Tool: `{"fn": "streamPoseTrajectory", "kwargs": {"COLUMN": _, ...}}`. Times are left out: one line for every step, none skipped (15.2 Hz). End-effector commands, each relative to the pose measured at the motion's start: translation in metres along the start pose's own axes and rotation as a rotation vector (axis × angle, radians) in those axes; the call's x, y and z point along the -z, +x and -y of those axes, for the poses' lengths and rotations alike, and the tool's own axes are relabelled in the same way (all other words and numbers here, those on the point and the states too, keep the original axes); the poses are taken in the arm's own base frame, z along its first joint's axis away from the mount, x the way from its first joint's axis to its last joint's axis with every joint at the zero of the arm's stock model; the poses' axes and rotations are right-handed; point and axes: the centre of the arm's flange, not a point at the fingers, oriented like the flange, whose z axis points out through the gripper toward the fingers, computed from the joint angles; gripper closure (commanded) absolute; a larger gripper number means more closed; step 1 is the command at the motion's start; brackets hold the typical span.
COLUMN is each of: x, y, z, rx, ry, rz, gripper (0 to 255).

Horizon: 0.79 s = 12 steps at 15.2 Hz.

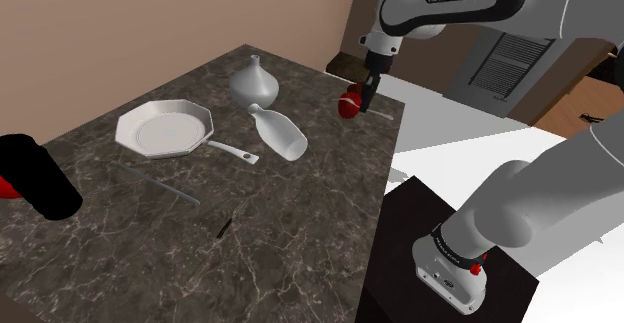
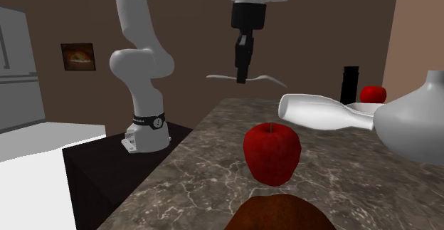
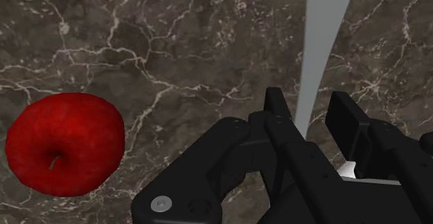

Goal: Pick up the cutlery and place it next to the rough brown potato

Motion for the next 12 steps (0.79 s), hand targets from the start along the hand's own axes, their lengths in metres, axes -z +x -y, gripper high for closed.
{"fn": "streamPoseTrajectory", "kwargs": {"x": 0.005, "y": -0.004, "z": -0.026, "rx": 0.001, "ry": 0.000, "rz": 0.000, "gripper": 255}}
{"fn": "streamPoseTrajectory", "kwargs": {"x": 0.007, "y": -0.006, "z": -0.039, "rx": 0.001, "ry": 0.000, "rz": 0.000, "gripper": 255}}
{"fn": "streamPoseTrajectory", "kwargs": {"x": 0.010, "y": -0.008, "z": -0.052, "rx": 0.001, "ry": 0.000, "rz": 0.000, "gripper": 255}}
{"fn": "streamPoseTrajectory", "kwargs": {"x": 0.012, "y": -0.009, "z": -0.065, "rx": 0.001, "ry": 0.000, "rz": 0.000, "gripper": 255}}
{"fn": "streamPoseTrajectory", "kwargs": {"x": 0.015, "y": -0.011, "z": -0.077, "rx": 0.001, "ry": 0.000, "rz": 0.000, "gripper": 255}}
{"fn": "streamPoseTrajectory", "kwargs": {"x": 0.018, "y": -0.013, "z": -0.090, "rx": 0.001, "ry": 0.000, "rz": 0.000, "gripper": 255}}
{"fn": "streamPoseTrajectory", "kwargs": {"x": 0.020, "y": -0.015, "z": -0.103, "rx": 0.001, "ry": 0.000, "rz": 0.000, "gripper": 255}}
{"fn": "streamPoseTrajectory", "kwargs": {"x": 0.023, "y": -0.017, "z": -0.116, "rx": 0.001, "ry": 0.000, "rz": 0.000, "gripper": 255}}
{"fn": "streamPoseTrajectory", "kwargs": {"x": 0.025, "y": -0.018, "z": -0.129, "rx": 0.001, "ry": 0.000, "rz": 0.000, "gripper": 255}}
{"fn": "streamPoseTrajectory", "kwargs": {"x": 0.028, "y": -0.020, "z": -0.142, "rx": 0.001, "ry": 0.000, "rz": 0.000, "gripper": 255}}
{"fn": "streamPoseTrajectory", "kwargs": {"x": 0.030, "y": -0.022, "z": -0.154, "rx": 0.001, "ry": 0.000, "rz": 0.000, "gripper": 255}}
{"fn": "streamPoseTrajectory", "kwargs": {"x": 0.033, "y": -0.024, "z": -0.167, "rx": 0.001, "ry": 0.000, "rz": 0.000, "gripper": 255}}
